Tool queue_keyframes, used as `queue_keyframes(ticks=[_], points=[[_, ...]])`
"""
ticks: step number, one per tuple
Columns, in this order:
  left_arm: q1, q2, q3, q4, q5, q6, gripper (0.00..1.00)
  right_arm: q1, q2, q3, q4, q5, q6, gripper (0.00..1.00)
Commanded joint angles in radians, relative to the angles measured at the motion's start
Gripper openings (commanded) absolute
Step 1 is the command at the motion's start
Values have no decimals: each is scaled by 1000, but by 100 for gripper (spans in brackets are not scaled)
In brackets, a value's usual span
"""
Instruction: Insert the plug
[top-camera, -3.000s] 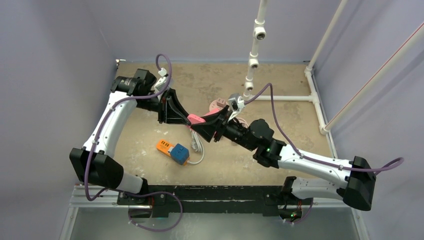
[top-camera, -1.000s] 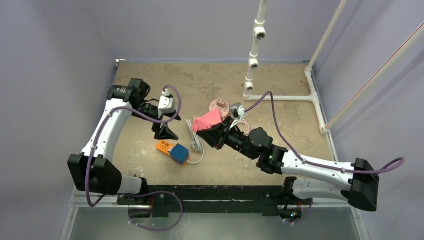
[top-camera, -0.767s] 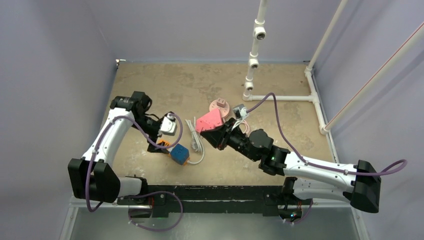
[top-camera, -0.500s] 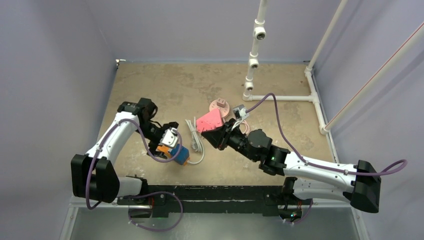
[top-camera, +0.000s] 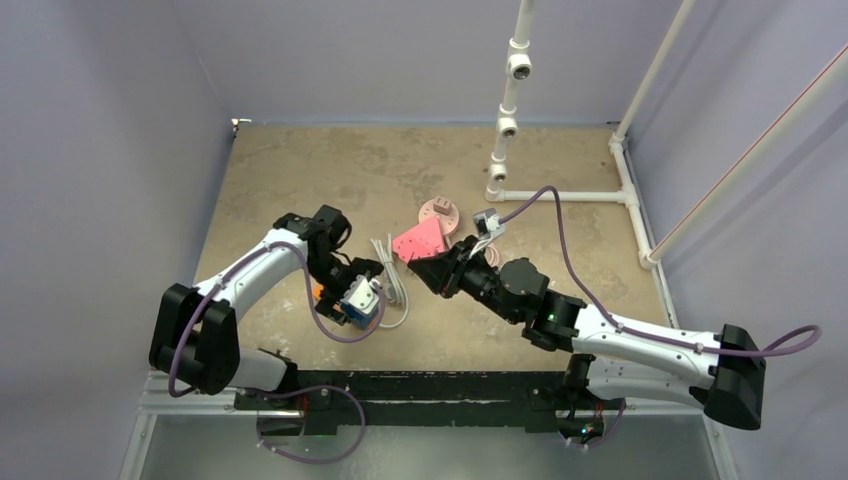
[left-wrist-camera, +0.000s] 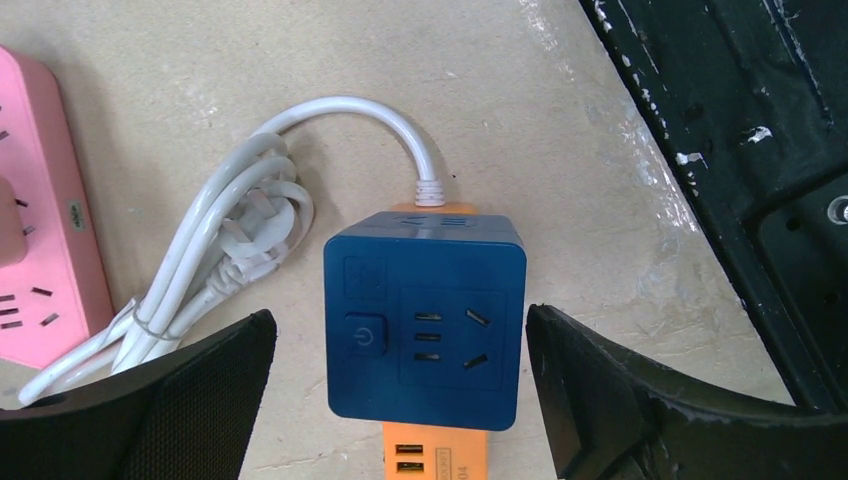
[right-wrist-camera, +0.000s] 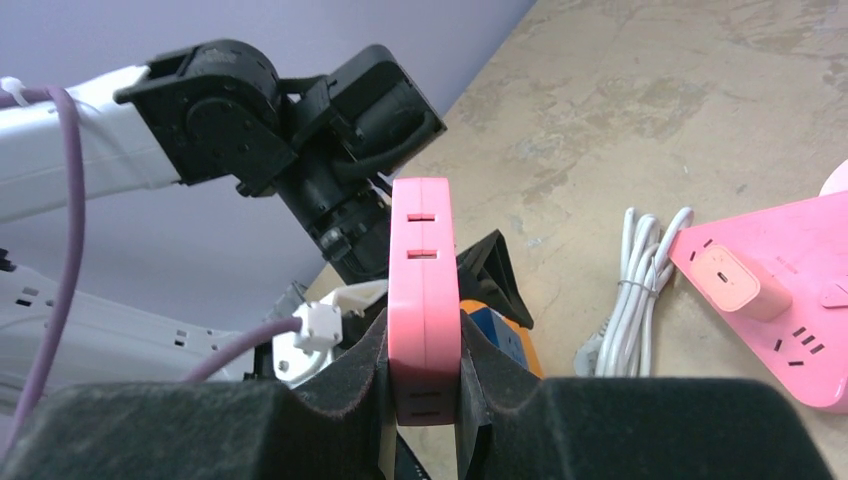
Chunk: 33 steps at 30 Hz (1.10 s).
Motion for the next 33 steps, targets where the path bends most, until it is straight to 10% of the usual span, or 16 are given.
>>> queue_keyframes(ticks=[1,3,7,8,24,33], points=[[-23,12,-16,24,-28,-15,89,-9,-42,2,19,36,18,0],[-36,17,-22,30,-42,-29,77,-11,-45,3,14,42,18,0],[-90,18,-48,100,-56,-123,14,-15,-49,4,6,50,19,0],[-104,18,-52,116,-58,-144,11,-16,-50,4,6,52,20,0],[-244,171,50,315,-156,-108,11,-19,-70,-10,-68,97,77,0],[-244,67,-24,348,-176,-164,77,-19,-43,9,-76,92,68,0]])
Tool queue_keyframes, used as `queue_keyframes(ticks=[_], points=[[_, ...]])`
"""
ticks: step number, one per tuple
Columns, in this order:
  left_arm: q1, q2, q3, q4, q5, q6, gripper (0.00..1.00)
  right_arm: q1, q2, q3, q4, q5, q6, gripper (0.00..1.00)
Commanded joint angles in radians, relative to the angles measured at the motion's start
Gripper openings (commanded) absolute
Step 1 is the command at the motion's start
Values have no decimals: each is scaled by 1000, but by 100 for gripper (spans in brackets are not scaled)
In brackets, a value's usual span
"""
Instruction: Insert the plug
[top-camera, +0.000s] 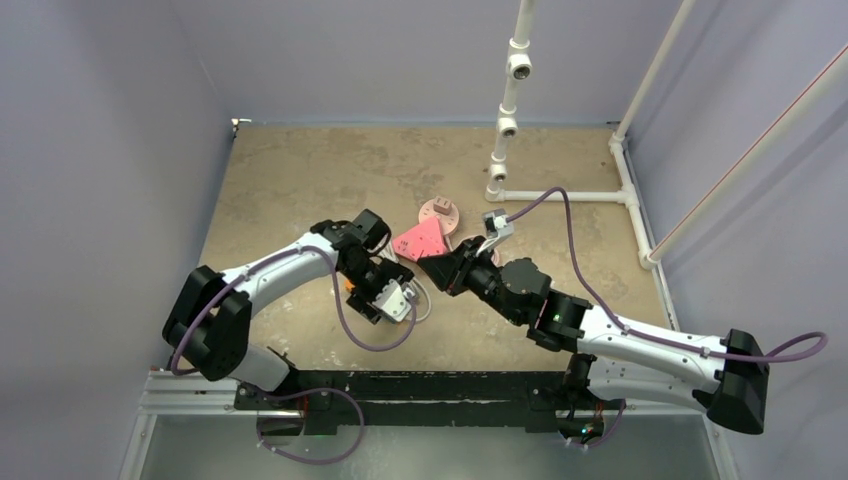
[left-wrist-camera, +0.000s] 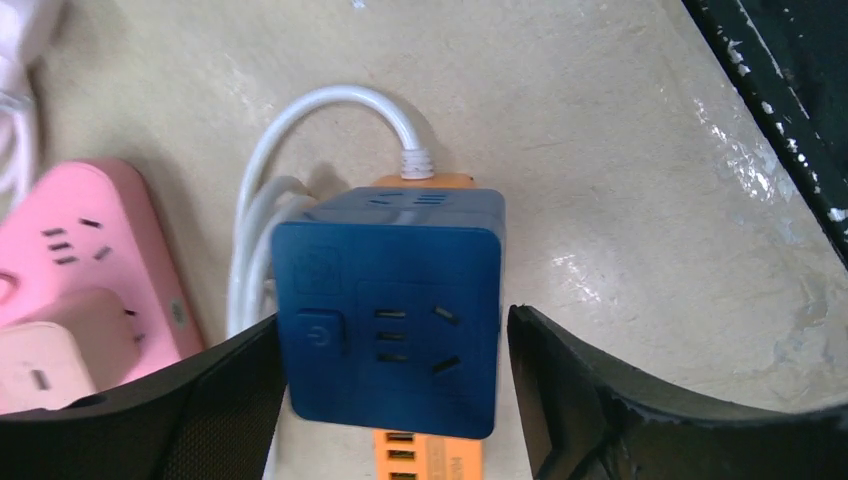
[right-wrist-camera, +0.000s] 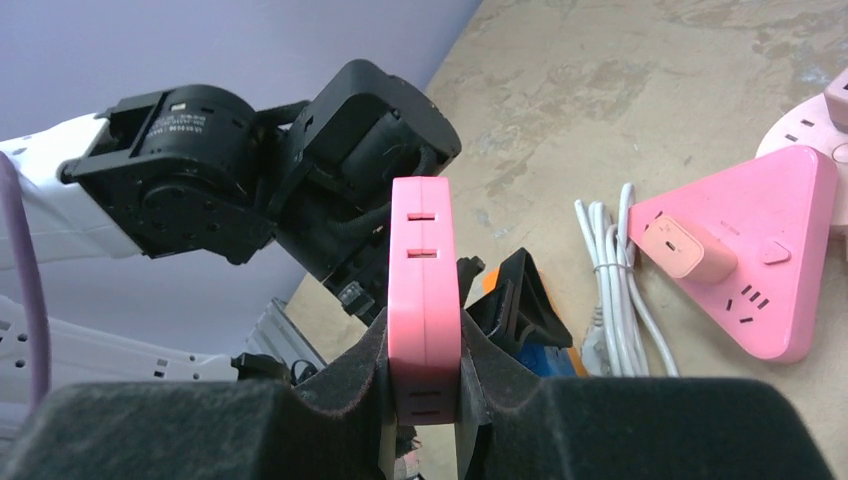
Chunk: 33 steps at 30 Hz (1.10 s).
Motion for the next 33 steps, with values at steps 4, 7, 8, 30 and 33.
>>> queue_keyframes(ticks=[4,7,8,30,33], points=[[14,-154,-118,155,-132,-75,99,-4,22,31,7,22,-12,0],[48,-229,-116,140,-147,-136,99,-4,25,35,26,22,-40,0],[63,-250,-107,137,-152,-164,99,-4,30,37,33,20,-48,0],[373,-466,-80,383,77,-1149,99,157,240,-26,369,181,-154,0],[373,-468,-70,402,88,-1213,99,231,292,-19,387,258,-129,0]])
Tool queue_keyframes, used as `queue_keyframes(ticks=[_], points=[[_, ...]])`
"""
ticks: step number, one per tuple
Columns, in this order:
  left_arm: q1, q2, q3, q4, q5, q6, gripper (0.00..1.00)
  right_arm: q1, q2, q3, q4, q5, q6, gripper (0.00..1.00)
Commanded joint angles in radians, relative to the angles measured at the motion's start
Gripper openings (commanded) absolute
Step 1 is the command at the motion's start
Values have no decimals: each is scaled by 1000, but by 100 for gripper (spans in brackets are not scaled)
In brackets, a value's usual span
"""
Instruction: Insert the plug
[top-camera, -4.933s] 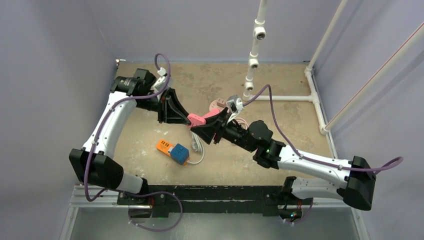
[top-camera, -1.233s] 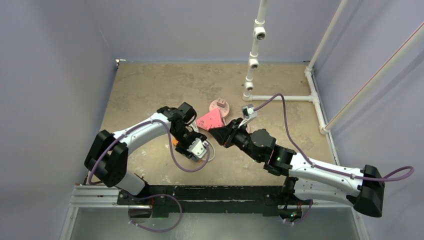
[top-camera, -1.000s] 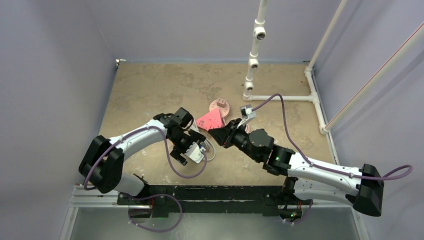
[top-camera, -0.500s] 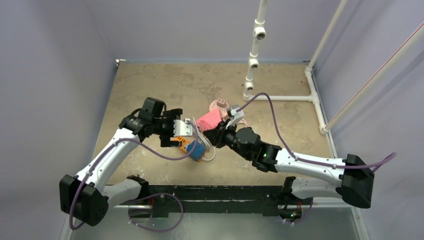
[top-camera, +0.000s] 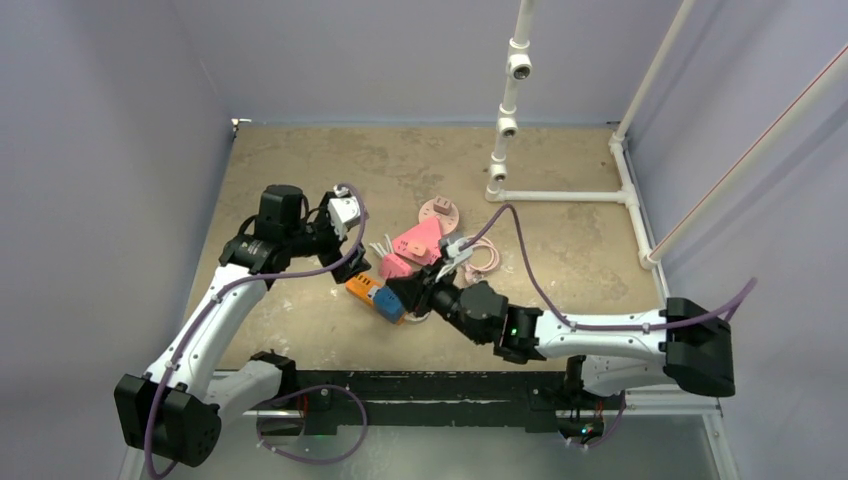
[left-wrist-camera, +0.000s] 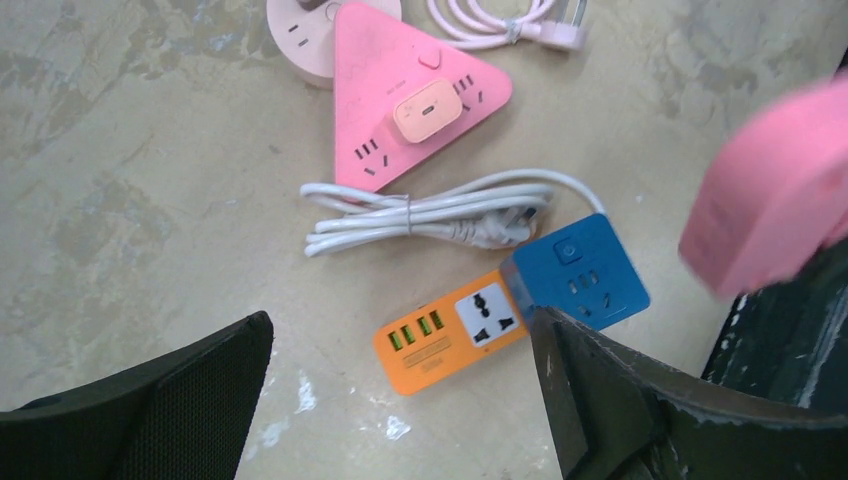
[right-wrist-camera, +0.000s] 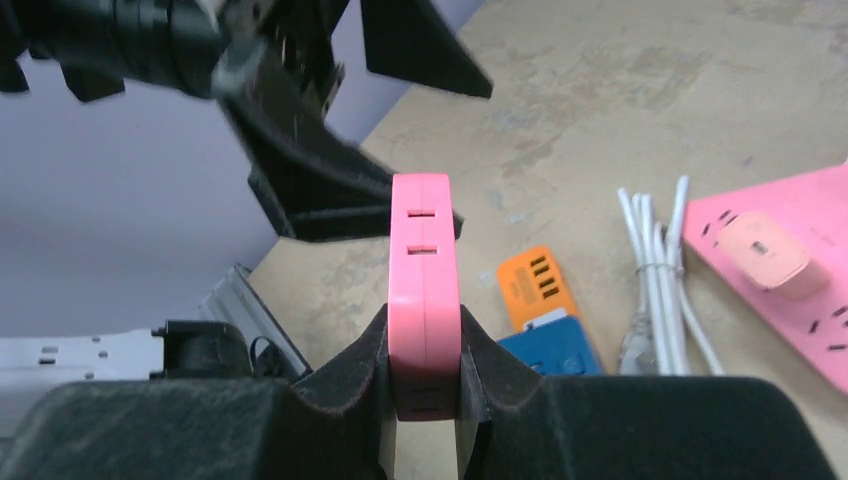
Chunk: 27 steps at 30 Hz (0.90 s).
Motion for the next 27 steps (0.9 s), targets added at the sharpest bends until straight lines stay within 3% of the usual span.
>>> queue_keyframes(ticks=[1,8,12,19,27], points=[[8,-5,28,69,81,-171,99,104,76,9,87,170,28,0],[9,-28,8,45,135,-181,98,196,117,29,0,313,118,0],[17,-47,13,20,84,-182,99,221,102,-14,10,357,158,0],[21,-24,36,36,119,-227,99,260,154,-54,148,513,61,0],[21,17,33,-40,173,-116,99,279,222,-105,379,594,-95,0]])
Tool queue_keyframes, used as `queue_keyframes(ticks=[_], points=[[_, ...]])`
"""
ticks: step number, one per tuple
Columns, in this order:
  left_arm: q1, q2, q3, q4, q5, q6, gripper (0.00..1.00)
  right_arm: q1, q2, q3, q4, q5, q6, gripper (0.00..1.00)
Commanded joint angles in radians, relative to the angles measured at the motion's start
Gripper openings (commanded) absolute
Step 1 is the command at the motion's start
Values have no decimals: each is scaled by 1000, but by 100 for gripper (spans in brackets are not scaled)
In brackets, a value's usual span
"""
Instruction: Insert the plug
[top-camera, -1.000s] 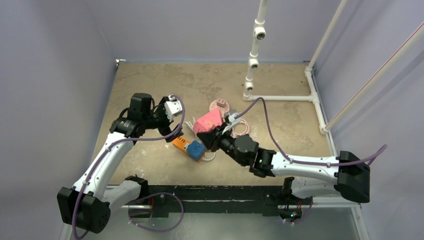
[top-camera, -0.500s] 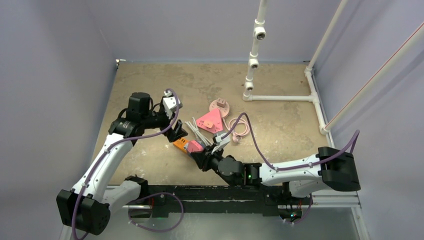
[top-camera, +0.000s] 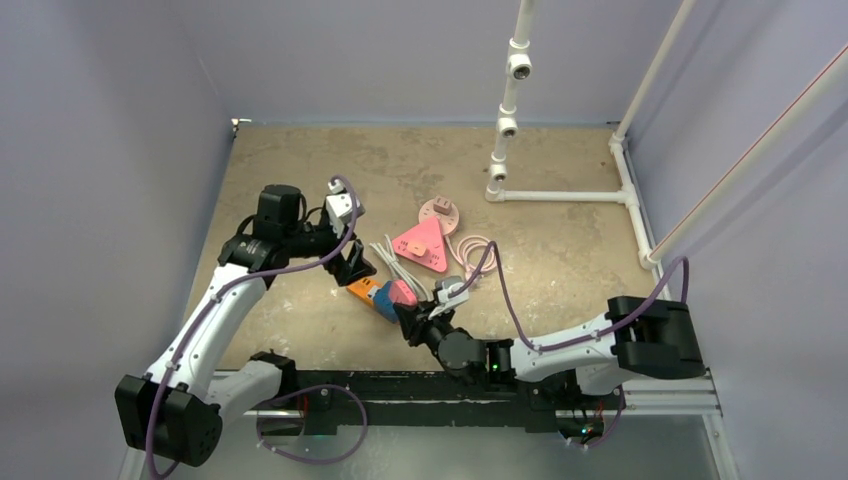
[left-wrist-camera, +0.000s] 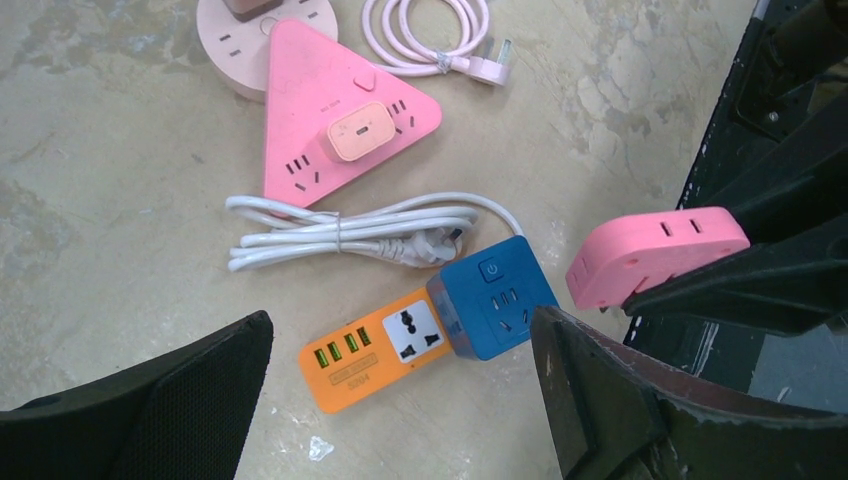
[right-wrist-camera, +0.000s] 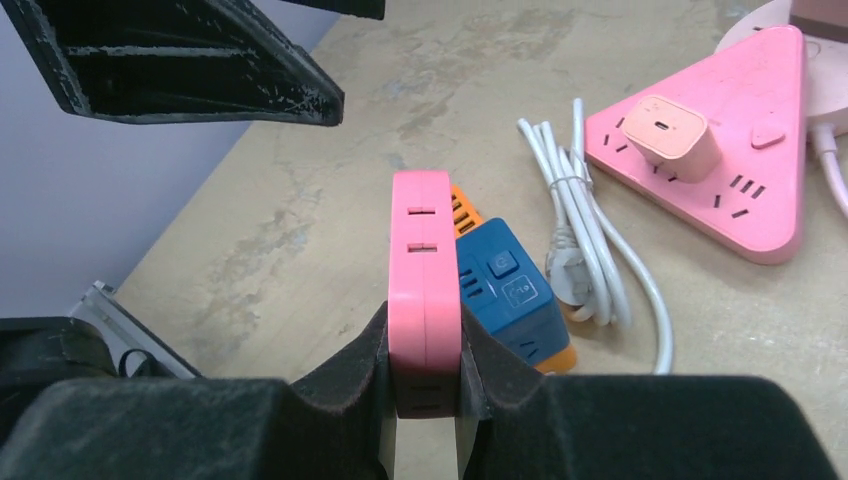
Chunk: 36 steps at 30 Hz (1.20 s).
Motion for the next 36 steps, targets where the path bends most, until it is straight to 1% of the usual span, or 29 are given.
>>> queue_keyframes(ticks=[1,4,8,11,14,17,20,22,25,29,36], points=[[7,30,33,-64,43,72,98,8,11,-38,232,97,-131,0],[7,33,27,-76,46,84,98,7,20,-79,356,87,-202,0],[7,46,30,-91,69,99,98,6,37,-160,619,36,-344,0],[7,58,27,-128,84,152,97,5,71,-194,780,-1,-453,0],[7,68,12,-168,85,235,93,-4,107,-200,867,-41,-527,0],[8,68,-1,-183,74,280,88,-26,112,-191,886,-102,-554,0],[8,55,-9,-185,72,313,85,-51,100,-183,878,-157,-562,0],[8,41,-11,-172,69,312,84,-67,95,-182,877,-195,-600,0],[8,30,-6,-137,73,291,84,-83,95,-177,865,-267,-605,0],[8,44,4,-140,91,311,85,-91,115,-150,822,-350,-603,0],[8,29,-4,-142,89,352,84,-102,154,-129,800,-406,-594,0]])
